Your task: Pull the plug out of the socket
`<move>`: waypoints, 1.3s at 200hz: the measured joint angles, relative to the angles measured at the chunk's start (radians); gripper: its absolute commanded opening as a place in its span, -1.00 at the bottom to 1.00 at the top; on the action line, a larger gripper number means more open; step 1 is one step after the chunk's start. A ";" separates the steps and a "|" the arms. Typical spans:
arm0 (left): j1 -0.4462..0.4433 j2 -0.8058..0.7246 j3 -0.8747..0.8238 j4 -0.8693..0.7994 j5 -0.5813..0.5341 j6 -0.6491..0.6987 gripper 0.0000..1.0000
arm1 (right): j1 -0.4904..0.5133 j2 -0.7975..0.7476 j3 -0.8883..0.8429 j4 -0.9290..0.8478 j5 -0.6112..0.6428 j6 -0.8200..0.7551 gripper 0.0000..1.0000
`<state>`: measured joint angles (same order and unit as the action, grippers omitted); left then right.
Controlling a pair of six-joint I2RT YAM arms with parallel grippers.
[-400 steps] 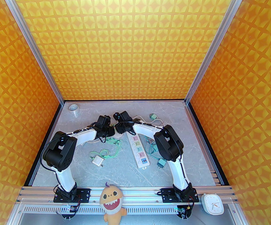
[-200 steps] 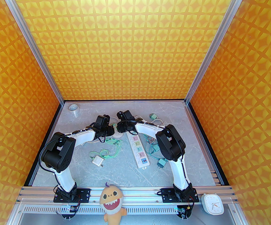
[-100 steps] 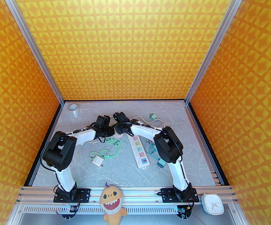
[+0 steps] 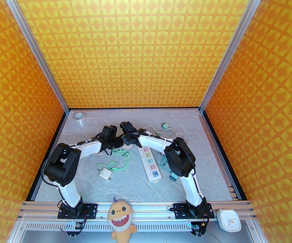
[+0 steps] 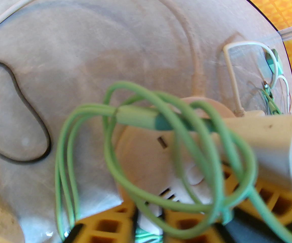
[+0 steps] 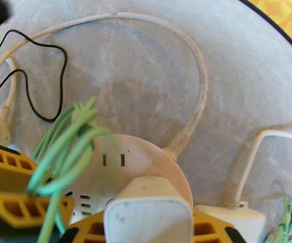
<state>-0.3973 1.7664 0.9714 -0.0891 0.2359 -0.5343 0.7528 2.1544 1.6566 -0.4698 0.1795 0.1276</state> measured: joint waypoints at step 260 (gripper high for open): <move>0.017 0.128 0.089 0.058 -0.024 -0.124 -0.38 | -0.034 0.033 -0.026 0.100 -0.016 0.154 -0.75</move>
<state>-0.3801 1.8946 1.0599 -0.0311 0.2119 -0.6579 0.7185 2.1872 1.6310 -0.3698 0.1635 0.2817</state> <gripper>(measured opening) 0.314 0.291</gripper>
